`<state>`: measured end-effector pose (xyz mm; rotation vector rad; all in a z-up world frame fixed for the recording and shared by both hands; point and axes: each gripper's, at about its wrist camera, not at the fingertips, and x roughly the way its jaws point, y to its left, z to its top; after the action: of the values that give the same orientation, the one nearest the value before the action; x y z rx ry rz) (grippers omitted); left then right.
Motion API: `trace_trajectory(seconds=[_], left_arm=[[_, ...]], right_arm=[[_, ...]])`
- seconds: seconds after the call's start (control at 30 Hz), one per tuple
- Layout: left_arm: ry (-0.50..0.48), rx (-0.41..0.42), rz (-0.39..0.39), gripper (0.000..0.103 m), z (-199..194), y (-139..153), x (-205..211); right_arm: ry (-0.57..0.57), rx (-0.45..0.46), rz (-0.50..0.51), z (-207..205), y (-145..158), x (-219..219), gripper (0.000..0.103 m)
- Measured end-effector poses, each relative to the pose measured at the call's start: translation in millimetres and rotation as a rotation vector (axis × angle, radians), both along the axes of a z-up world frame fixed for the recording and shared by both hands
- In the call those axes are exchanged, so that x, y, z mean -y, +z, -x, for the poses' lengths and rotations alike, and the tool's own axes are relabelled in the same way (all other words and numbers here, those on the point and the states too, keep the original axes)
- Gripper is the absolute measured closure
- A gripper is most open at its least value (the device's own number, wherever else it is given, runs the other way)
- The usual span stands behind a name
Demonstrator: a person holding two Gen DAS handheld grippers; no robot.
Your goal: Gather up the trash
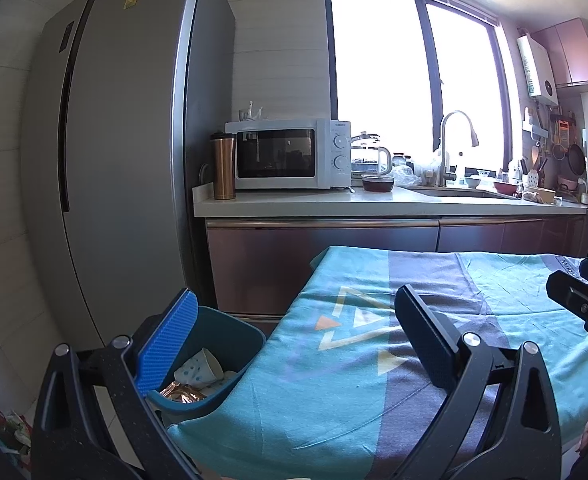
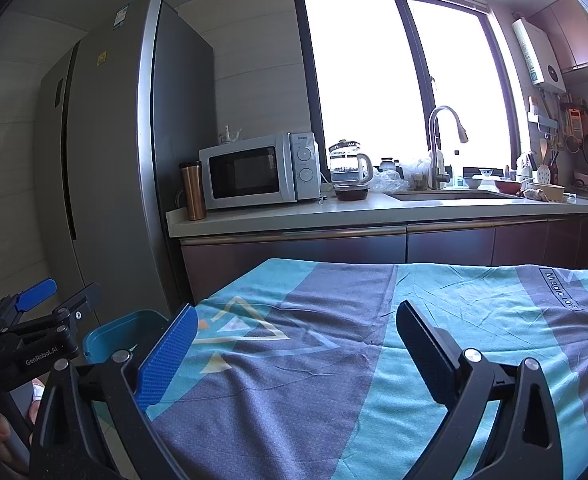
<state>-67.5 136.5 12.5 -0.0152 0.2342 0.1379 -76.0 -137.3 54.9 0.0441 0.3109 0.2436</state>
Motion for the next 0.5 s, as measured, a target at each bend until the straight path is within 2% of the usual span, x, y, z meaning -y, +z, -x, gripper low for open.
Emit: trace_trajectory(seconds=[0.3,0.43,0.5], left_arm=[[-0.022,-0.006,-0.008,0.006,-9,-3,5],[-0.053,-0.061,0.006,0.006,-25,-9,10],[-0.083,-0.121,0.015,0.006,-42,-14,14]], right_arm=[[-0.010,-0.002,-0.008,-1,-2,6,0.007],[-0.030,-0.013,-0.012,-3,-5,15,0.007],[-0.046,-0.025,-0.012,-5,-7,23,0.007]])
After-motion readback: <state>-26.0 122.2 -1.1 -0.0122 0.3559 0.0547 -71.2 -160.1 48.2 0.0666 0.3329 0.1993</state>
